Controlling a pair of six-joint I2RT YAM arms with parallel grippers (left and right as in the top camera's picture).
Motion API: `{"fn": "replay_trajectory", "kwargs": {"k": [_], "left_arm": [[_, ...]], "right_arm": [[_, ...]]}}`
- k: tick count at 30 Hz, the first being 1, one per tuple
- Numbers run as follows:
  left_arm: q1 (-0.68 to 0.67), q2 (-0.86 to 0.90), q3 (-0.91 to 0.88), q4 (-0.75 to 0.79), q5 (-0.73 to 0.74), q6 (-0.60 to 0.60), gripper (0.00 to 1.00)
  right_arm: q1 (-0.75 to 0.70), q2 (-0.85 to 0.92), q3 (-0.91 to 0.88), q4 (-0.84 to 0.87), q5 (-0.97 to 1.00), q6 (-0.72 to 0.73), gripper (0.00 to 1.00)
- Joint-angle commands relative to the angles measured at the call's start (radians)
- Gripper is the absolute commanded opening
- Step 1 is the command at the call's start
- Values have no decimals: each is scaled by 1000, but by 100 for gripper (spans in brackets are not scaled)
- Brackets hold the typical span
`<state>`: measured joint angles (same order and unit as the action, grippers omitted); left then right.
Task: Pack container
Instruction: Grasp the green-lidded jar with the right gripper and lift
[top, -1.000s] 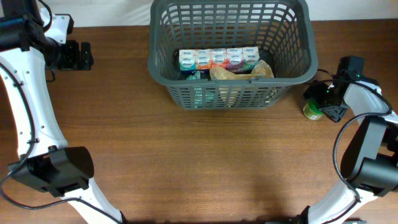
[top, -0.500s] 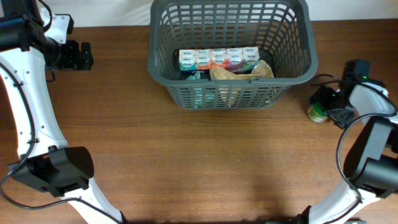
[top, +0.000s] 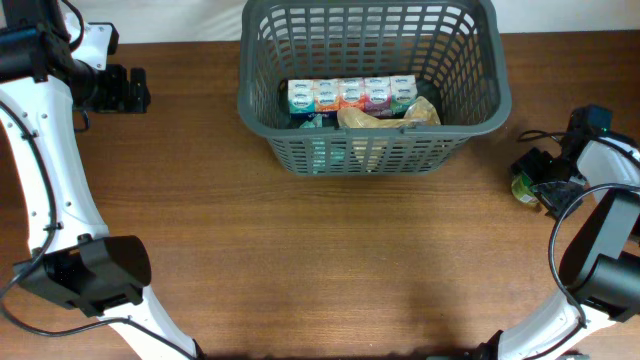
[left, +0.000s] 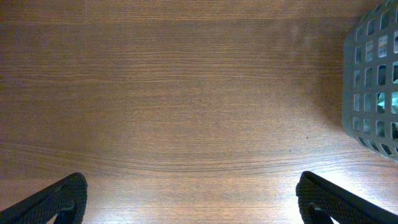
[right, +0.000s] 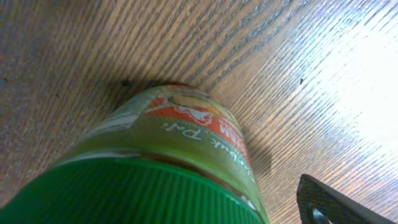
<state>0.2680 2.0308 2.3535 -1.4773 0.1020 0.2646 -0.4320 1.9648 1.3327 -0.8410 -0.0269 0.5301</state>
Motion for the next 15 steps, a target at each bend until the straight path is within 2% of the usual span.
{"fn": "replay_trajectory", "kwargs": {"k": [1, 15], "left_arm": [[5, -17, -2, 0, 14, -14, 99], [5, -17, -2, -1, 14, -14, 99]], "right_arm": [[5, 5, -5, 16, 1, 25, 96], [5, 5, -5, 85, -1, 55, 96]]}}
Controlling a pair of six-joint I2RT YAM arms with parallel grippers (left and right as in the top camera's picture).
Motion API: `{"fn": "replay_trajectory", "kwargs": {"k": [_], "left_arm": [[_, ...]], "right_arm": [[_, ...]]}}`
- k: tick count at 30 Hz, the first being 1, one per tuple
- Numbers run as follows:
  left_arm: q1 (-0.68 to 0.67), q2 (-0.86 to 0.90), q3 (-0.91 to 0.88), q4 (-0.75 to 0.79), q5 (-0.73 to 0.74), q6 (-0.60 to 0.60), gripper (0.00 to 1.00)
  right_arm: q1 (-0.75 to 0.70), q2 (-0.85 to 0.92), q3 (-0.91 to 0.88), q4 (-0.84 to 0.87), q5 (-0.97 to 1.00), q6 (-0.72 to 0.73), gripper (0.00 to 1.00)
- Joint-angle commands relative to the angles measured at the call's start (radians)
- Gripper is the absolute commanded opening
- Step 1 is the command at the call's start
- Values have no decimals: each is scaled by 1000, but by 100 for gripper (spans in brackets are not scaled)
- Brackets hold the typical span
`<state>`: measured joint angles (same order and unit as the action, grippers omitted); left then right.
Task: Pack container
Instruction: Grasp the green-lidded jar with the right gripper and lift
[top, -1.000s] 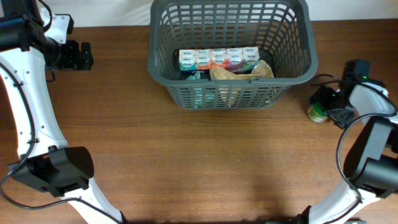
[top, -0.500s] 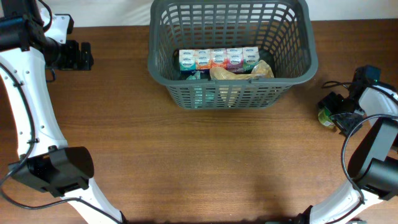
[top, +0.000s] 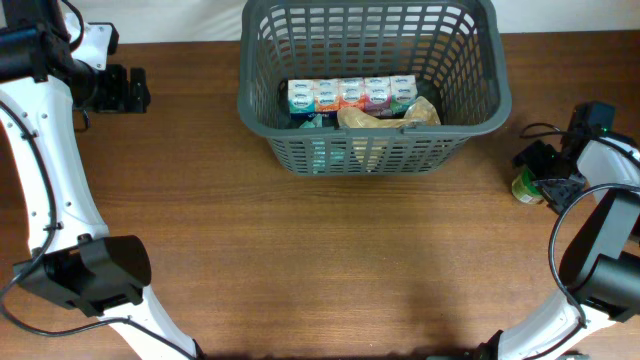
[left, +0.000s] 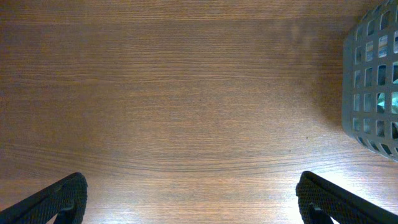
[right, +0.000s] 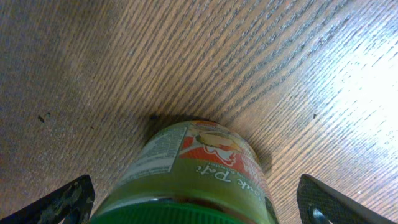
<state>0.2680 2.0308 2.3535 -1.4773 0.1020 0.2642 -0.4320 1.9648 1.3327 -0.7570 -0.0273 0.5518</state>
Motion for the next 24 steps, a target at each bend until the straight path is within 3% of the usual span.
{"fn": "replay_trajectory", "kwargs": {"k": [1, 14, 24], "left_arm": [[5, -17, -2, 0, 14, -13, 99], [5, -17, -2, -1, 14, -13, 99], [5, -17, -2, 0, 14, -13, 99]], "right_arm": [[5, 5, -5, 2, -3, 34, 95], [6, 5, 80, -122, 15, 56, 91], [5, 6, 89, -119, 39, 60, 91]]}}
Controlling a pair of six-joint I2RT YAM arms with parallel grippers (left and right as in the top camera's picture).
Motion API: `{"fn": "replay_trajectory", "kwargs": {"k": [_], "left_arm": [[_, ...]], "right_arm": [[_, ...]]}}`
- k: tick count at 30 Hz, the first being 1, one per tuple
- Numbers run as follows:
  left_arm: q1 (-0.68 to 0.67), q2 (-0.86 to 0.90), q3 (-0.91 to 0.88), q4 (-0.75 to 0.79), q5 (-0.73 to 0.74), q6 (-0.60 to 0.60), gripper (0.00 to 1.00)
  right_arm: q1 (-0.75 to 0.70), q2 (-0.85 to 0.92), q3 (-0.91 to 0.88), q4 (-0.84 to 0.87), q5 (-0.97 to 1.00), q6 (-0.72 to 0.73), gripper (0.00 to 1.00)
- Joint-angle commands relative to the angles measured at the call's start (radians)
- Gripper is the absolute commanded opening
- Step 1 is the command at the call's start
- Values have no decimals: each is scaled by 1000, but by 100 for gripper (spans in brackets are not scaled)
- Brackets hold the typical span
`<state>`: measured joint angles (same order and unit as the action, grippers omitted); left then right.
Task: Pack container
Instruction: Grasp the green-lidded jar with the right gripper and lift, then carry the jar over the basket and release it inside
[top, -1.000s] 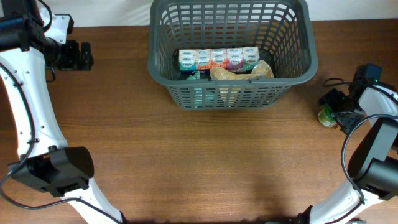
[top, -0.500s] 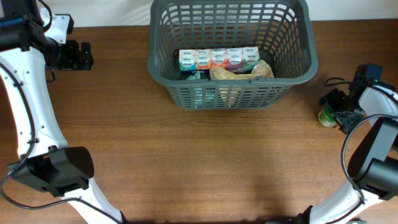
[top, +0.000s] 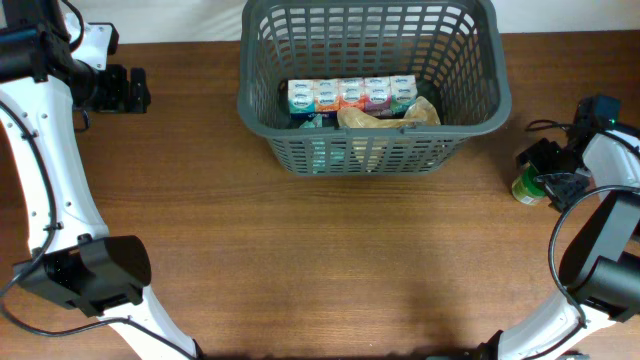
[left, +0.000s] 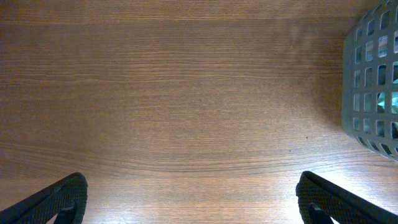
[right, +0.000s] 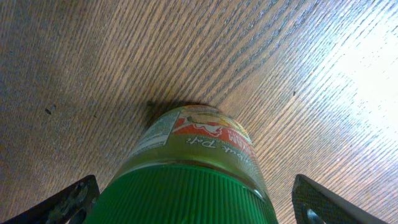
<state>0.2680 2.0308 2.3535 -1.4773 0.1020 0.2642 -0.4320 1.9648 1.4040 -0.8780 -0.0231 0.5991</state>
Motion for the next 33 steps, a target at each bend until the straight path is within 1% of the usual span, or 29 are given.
{"fn": "replay_trajectory", "kwargs": {"k": [1, 11, 14, 16, 17, 21, 25, 29, 31, 33], "left_arm": [[5, -17, -2, -1, 14, -13, 99], [5, -17, -2, -1, 14, -13, 99], [5, -17, -2, -1, 14, -13, 99], [5, -17, -2, 0, 14, -13, 99], [5, -17, -2, 0, 14, -13, 99], [5, -17, -2, -1, 14, -13, 99], [5, -17, -2, 0, 14, -13, 99], [5, -17, -2, 0, 14, -13, 99], [5, -17, -2, 0, 14, -13, 99], [5, -17, -2, -1, 14, -13, 99]], "right_arm": [[5, 6, 18, 2, 36, 13, 91], [5, 72, 16, 5, 35, 19, 91], [6, 72, 16, 10, 35, 19, 89], [5, 72, 16, 9, 35, 19, 81], [5, 72, 16, 9, 35, 19, 80], [6, 72, 16, 10, 35, 19, 70], [6, 72, 16, 7, 35, 19, 66], [6, 72, 17, 7, 35, 19, 52], [6, 72, 18, 6, 35, 19, 49], [6, 71, 19, 5, 35, 19, 48]]}}
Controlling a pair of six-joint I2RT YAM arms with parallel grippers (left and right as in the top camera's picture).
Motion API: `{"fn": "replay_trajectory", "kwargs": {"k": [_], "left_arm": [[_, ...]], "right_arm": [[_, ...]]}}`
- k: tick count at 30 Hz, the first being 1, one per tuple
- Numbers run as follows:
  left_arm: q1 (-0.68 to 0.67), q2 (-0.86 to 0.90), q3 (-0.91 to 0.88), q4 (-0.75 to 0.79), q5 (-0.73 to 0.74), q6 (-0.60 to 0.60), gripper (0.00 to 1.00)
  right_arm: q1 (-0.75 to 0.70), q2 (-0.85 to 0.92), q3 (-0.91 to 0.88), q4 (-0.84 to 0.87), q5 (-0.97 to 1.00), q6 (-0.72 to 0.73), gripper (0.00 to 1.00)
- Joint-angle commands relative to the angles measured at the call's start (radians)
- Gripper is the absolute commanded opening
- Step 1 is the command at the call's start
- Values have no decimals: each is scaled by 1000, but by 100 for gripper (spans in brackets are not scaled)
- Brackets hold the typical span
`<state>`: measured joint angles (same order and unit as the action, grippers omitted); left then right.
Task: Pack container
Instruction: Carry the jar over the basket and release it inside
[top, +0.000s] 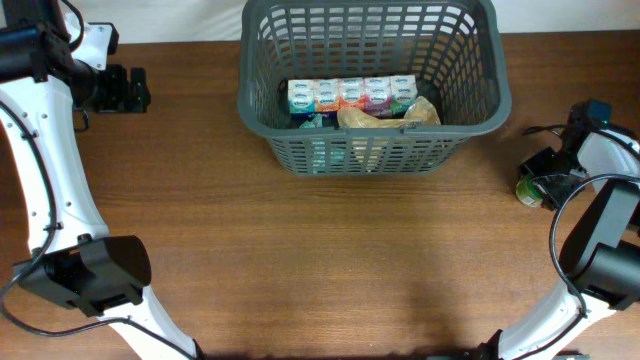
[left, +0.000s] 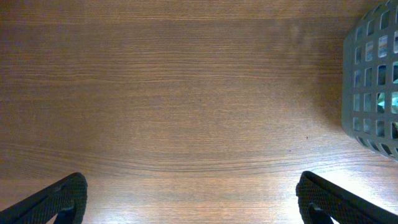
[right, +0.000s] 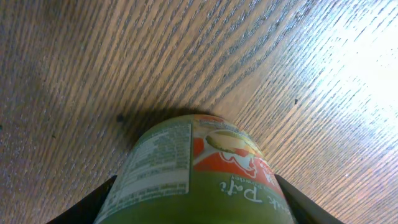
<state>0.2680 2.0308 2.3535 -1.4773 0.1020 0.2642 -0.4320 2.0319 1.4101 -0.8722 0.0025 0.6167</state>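
A jar with a green lid and an orange-and-green label (right: 199, 168) stands on the wooden table at the far right (top: 526, 190). My right gripper (right: 194, 196) is down around it, its dark fingers pressed against both sides of the jar; overhead it sits at the jar's right (top: 545, 180). The grey mesh basket (top: 244, 95) stands at the back centre, and its corner shows in the left wrist view (left: 373, 81). Over bare wood at the far left hangs my left gripper (left: 193, 199), open and holding nothing (top: 138, 90).
In the basket lie a row of small colourful cartons (top: 350, 94) and a tan bag (top: 388, 115). A dark cable (top: 535, 135) runs along the table near the right arm. Bare wood stretches in front of the basket.
My right gripper's fingers stood wide apart either side of the jar's lid; now the gripper is lower and the fingers have come in against the jar's sides. The left arm has not moved.
The right gripper hovered open close over the jar, shifting slightly around it across the earlier moments, with the jar standing in the same spot. Now it is shut on the jar. The left gripper and the basket stayed still throughout.
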Motion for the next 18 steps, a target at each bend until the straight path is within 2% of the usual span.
{"fn": "replay_trajectory", "kwargs": {"k": [1, 5, 10, 13, 18], "left_arm": [[5, -17, -2, -1, 14, -13, 99], [5, -17, -2, 0, 14, -13, 99], [5, -17, -2, -1, 14, -13, 99], [5, -17, -2, -1, 14, -13, 99], [5, -17, -2, -1, 14, -13, 99]], "right_arm": [[6, 3, 17, -6, 9, 2, 48], [6, -3, 92, -68, 10, 1, 46], [6, -33, 272, -190, 11, -37, 44], [7, -50, 459, -317, 12, -48, 36], [48, -88, 799, -478, -24, -171, 30]]}}
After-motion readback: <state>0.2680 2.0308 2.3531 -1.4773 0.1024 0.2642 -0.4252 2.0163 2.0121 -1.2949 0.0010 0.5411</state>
